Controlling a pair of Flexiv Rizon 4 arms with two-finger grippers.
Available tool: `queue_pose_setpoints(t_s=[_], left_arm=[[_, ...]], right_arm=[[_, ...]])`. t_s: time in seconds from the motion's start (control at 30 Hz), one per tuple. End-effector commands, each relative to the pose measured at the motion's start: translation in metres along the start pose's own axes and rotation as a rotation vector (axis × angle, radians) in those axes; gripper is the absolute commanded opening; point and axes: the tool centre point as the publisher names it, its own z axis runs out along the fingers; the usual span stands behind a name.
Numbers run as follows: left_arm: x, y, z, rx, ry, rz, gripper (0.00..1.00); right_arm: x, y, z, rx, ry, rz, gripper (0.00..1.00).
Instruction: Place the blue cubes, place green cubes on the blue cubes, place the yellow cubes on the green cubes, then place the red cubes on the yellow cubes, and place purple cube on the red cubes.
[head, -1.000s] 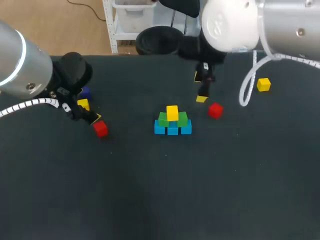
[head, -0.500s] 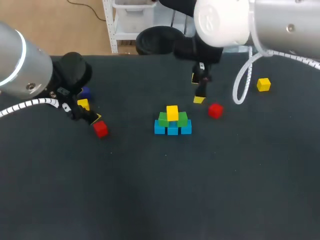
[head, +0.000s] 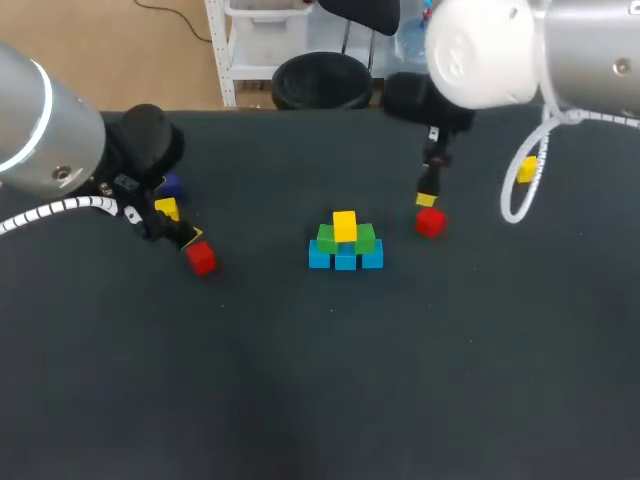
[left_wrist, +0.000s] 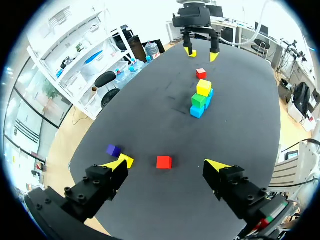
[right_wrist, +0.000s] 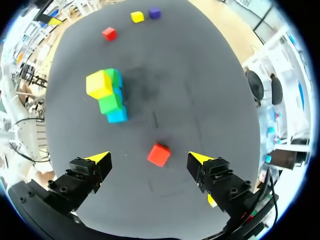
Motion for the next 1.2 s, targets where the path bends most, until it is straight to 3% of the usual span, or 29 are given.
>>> queue_pose_setpoints(t_s=[0.03, 0.27, 0.6, 0.9, 1.03, 1.2], left_arm=[[0.001, 0.001, 0.000, 0.003, -0.003, 0.002, 1.00], [0.001, 0.001, 0.000, 0.003, -0.003, 0.002, 1.00], [0.001, 0.001, 0.000, 0.003, -0.003, 0.002, 1.00], [0.001, 0.001, 0.000, 0.003, -0.003, 0.002, 1.00], [0.001, 0.001, 0.000, 0.003, -0.003, 0.002, 1.00], [0.001, 0.001, 0.000, 0.003, -0.003, 0.002, 1.00]], right_arm=[[0.010, -0.005, 0.002, 0.023, -0.006, 0.027, 1.00], [0.031, -0.027, 0.007, 0.038, 0.045, 0.115, 1.00], [0.044, -0.044, 0.013, 0.039, 0.073, 0.197, 1.00], [0.069, -0.073, -0.003, 0.054, 0.114, 0.333, 1.00], [0.088, -0.082, -0.004, 0.020, 0.098, 0.428, 1.00], [0.098, -0.087, 0.001, 0.009, 0.077, 0.495, 1.00]])
